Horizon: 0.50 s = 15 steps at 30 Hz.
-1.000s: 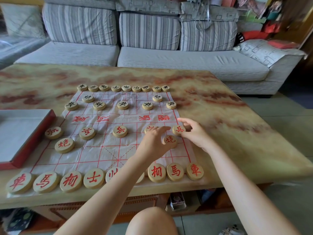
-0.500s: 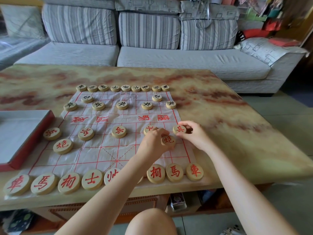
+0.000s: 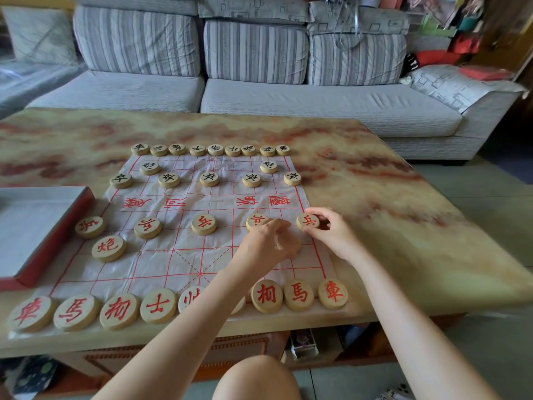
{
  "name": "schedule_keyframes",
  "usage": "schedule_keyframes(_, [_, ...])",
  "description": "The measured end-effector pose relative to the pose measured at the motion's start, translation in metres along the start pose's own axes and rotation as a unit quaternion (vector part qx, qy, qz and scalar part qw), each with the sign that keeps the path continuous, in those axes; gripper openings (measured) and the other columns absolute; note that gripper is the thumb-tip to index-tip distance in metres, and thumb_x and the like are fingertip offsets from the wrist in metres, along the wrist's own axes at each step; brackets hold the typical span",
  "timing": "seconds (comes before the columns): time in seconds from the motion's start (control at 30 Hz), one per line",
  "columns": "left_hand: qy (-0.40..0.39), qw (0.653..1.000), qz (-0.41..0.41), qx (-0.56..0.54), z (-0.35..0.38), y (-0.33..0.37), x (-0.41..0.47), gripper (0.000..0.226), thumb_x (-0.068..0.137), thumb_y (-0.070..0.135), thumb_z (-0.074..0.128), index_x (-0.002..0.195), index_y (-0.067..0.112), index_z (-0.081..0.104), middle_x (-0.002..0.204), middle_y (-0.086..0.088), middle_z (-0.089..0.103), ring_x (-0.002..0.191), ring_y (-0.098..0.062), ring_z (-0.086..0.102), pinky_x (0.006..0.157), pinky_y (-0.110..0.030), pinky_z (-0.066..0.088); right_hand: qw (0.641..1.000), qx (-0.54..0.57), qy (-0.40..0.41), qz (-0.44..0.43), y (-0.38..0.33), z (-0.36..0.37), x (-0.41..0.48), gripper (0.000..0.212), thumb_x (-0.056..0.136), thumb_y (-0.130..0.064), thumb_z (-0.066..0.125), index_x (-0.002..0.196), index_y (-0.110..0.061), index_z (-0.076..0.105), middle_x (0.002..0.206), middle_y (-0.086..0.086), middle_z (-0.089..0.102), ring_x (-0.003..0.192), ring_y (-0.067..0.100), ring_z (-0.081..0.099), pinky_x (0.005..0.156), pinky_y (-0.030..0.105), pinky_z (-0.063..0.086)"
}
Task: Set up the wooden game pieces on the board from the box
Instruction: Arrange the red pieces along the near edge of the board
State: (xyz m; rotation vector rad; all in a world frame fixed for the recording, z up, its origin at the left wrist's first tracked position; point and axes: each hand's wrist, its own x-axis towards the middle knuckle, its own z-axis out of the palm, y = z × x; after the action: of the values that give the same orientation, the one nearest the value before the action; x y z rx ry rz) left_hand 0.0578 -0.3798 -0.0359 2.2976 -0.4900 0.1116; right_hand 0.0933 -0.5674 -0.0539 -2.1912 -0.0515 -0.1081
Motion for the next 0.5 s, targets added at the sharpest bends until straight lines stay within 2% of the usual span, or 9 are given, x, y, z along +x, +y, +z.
schedule_keyframes(0.17, [0.003,1.000,0.009,0.002,0.000,-0.003,-0.002,0.053,0.072,0.022,0.075,0.122,0.013,0.056,0.120,-0.003,0.060,0.107,-0.016,0.057,0.084,-0.015,0.041,1.000,-0.002,0.000,0.008,0.000,0.000,-0.002,0.044,0.076,-0.019,0.072,0.119,-0.021,0.061,0.113,0.000,0.059,0.109,0.013,0.053,0.084,0.020,0.037])
schedule_keyframes(0.33, [0.011,1.000,0.012,-0.015,-0.008,-0.002,-0.006,0.056,0.071,0.027,0.077,0.122,0.015,0.057,0.121,-0.003,0.057,0.109,-0.016,0.055,0.093,-0.029,0.046,1.000,0.000,-0.010,0.007,-0.008,-0.001,-0.006,0.050,0.078,-0.019,0.071,0.126,-0.020,0.055,0.121,0.001,0.051,0.115,0.013,0.049,0.095,0.022,0.035])
schedule_keyframes(0.43, [0.035,0.999,0.019,0.003,-0.034,-0.011,-0.011,0.047,0.072,0.023,0.076,0.117,0.017,0.061,0.116,-0.001,0.059,0.097,-0.011,0.056,0.091,-0.026,0.047,1.000,-0.005,0.008,-0.030,-0.021,0.000,-0.011,0.045,0.082,-0.022,0.068,0.125,-0.025,0.055,0.122,-0.008,0.046,0.119,0.014,0.044,0.104,0.032,0.036])
schedule_keyframes(0.5, [0.058,0.998,-0.005,0.033,-0.058,-0.024,-0.016,0.044,0.074,0.017,0.074,0.116,0.018,0.061,0.116,-0.001,0.060,0.093,-0.009,0.054,0.090,-0.023,0.046,0.998,-0.043,-0.011,-0.055,-0.036,0.002,-0.015,0.041,0.083,-0.026,0.066,0.123,-0.029,0.056,0.116,-0.012,0.048,0.121,0.014,0.041,0.107,0.036,0.032])
